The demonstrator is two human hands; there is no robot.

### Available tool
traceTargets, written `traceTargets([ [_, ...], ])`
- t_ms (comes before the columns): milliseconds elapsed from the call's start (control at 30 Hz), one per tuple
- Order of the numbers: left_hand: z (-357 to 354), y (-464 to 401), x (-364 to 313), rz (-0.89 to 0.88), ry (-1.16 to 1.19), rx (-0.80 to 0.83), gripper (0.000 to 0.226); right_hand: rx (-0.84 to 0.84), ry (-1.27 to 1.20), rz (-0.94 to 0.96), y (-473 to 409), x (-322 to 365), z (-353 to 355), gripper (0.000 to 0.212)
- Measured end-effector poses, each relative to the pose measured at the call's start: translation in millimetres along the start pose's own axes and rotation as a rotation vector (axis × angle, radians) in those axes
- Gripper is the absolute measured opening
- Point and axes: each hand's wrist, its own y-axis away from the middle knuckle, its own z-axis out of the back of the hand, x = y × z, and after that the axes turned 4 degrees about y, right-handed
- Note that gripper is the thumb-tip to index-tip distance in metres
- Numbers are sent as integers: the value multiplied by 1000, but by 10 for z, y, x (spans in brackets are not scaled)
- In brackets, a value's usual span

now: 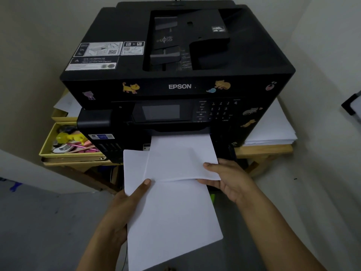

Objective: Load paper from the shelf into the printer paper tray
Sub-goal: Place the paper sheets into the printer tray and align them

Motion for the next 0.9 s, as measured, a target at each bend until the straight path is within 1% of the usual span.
traceTargets([
  [67,2,-3,2,5,-8,-2,55,-6,-18,-3,-59,3,-38,24],
  [167,9,4,-13,8,-17,-5,47,-12,-20,-1,-116,35,-93,24],
  [367,0,11,-24,27,-10,-10,43,-35,34,3,-173,64,-99,20],
  [533,32,20,-37,105,62,23,34,-25,52,28,-113,19,-42,21],
  [633,66,-17,-85,150,79,58,37,-17,65,46,-94,-2,-33,24],
  [900,74,-214,-300,138,23,65,38,-17,57,43,-102,-7,-21,24],
])
